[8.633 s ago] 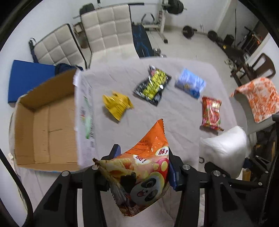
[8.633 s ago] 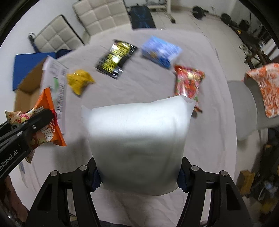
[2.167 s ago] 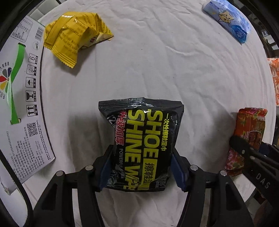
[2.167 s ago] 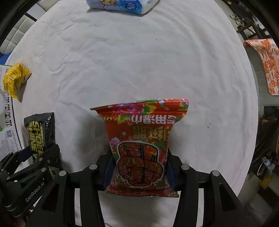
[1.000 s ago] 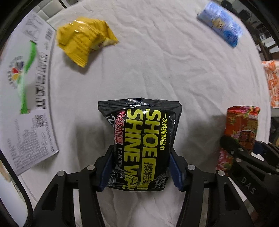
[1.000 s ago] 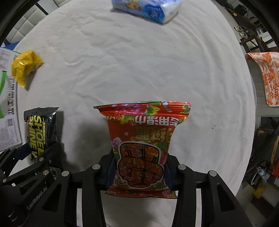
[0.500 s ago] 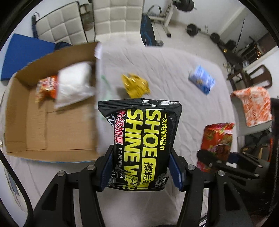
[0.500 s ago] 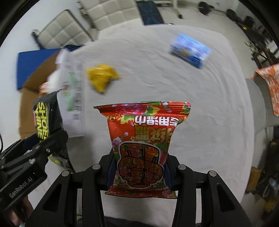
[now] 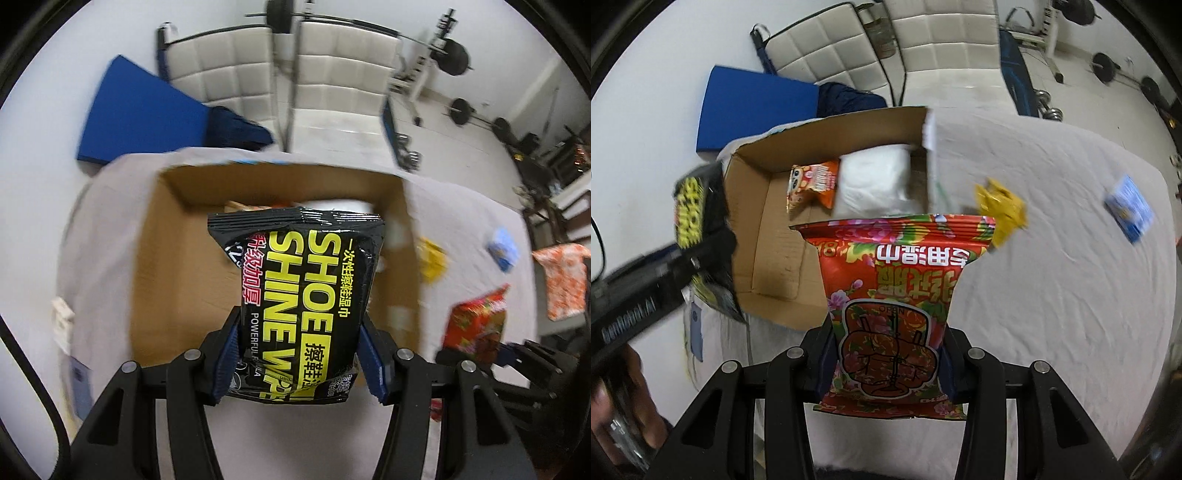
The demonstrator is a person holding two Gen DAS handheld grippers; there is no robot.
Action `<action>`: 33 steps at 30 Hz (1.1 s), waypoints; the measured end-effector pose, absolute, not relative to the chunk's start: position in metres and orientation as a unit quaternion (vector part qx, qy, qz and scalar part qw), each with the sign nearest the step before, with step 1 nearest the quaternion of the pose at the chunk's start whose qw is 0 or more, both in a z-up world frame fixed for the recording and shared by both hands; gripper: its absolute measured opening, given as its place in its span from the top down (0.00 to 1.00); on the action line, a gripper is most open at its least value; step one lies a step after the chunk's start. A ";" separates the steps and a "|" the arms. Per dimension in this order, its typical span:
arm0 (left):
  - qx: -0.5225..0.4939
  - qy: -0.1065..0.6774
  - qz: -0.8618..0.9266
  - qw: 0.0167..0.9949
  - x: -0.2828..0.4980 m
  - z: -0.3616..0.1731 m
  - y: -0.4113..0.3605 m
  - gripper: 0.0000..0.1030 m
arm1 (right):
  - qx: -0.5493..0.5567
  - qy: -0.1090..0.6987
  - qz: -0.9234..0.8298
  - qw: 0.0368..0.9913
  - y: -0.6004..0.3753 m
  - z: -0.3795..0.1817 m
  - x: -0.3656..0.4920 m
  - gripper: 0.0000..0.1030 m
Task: Organize soft objects
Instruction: 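Carry both held packs over the cardboard box, then open both tools to release the packs into the box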
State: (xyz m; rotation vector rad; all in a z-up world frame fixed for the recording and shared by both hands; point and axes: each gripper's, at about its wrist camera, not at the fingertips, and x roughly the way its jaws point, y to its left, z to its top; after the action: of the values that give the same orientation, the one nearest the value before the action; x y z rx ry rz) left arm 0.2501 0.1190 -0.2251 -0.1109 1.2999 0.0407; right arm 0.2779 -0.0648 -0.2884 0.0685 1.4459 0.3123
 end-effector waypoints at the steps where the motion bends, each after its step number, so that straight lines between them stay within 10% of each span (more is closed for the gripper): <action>1: -0.048 0.605 0.028 0.794 0.257 -0.228 0.132 0.47 | 0.028 0.662 0.143 0.736 -0.052 -0.295 0.285 0.55; 33: -0.004 0.713 0.063 0.698 0.382 -0.387 0.219 0.45 | -0.016 0.754 0.062 0.654 0.017 -0.449 0.336 0.54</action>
State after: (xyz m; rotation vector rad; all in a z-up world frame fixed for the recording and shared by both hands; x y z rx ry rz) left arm 0.3818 0.2191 -0.3874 -0.0097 1.5904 0.1394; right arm 0.3360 0.0174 -0.4486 -0.0355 1.7107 0.1411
